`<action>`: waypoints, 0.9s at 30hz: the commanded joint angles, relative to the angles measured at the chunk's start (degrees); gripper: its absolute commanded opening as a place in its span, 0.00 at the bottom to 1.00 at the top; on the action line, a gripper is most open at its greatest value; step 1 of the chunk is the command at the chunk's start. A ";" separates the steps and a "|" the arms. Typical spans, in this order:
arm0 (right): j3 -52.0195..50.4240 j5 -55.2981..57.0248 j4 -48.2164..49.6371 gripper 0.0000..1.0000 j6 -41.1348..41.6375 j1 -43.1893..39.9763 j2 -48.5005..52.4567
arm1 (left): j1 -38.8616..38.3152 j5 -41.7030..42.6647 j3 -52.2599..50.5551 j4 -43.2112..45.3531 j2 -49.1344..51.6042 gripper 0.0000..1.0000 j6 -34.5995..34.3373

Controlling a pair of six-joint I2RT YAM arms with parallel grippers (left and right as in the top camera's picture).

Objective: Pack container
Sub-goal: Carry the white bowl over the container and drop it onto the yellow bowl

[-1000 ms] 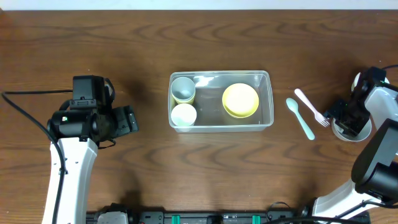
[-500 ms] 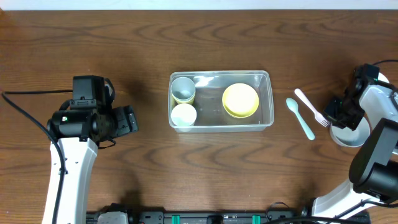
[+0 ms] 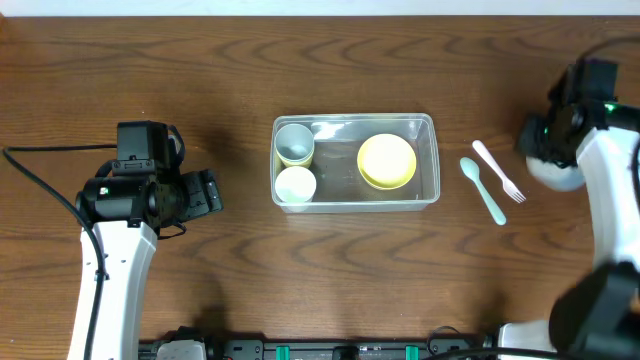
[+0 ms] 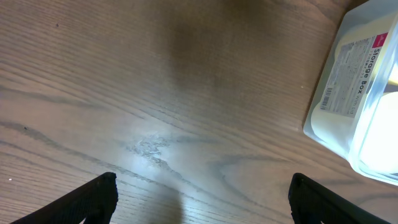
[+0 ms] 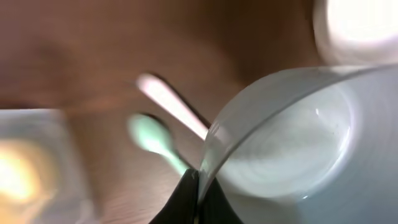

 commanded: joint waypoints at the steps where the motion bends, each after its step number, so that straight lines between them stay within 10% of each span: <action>1: 2.12 -5.01 0.26 0.02 -7.34 5.81 -6.10 | 0.28 -0.04 0.02 -0.09 0.22 0.88 -0.74; 13: 1.51 -4.81 -0.11 0.02 -20.02 32.39 -4.46 | 0.28 -0.04 0.02 -0.11 0.22 0.88 -0.74; 27: 1.51 -4.83 0.90 0.13 -16.96 38.36 8.81 | 0.28 -0.04 0.02 -0.09 0.22 0.88 -0.74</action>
